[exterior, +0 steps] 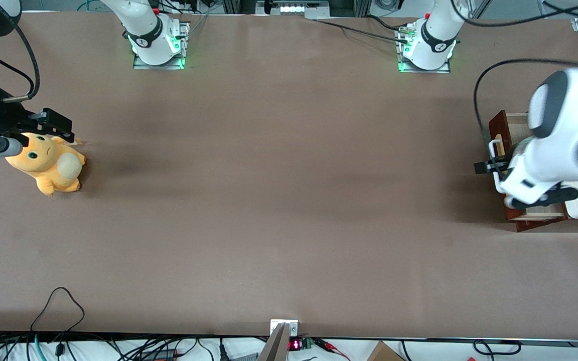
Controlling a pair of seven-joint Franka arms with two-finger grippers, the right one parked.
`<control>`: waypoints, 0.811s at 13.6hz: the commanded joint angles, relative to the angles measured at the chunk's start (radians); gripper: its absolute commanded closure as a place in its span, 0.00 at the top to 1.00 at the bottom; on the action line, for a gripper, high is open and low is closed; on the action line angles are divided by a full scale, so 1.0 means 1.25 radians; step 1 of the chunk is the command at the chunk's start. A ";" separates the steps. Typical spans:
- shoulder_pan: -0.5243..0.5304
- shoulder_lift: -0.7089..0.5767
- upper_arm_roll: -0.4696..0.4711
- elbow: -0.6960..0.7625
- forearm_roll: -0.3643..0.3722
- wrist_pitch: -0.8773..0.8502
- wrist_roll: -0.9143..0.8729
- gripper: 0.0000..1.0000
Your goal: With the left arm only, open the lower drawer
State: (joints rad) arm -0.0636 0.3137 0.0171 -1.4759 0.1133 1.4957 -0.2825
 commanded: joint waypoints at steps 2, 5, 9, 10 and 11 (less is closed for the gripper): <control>0.013 -0.040 -0.006 0.009 -0.045 0.100 0.015 1.00; 0.004 -0.066 -0.017 0.009 -0.082 0.152 0.023 1.00; 0.004 -0.069 -0.024 0.000 -0.107 0.146 0.150 1.00; 0.008 -0.080 -0.024 -0.002 -0.107 0.146 0.155 1.00; 0.010 -0.097 -0.024 -0.007 -0.108 0.145 0.157 1.00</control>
State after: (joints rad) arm -0.0604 0.2394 -0.0145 -1.4657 0.0053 1.6772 -0.1310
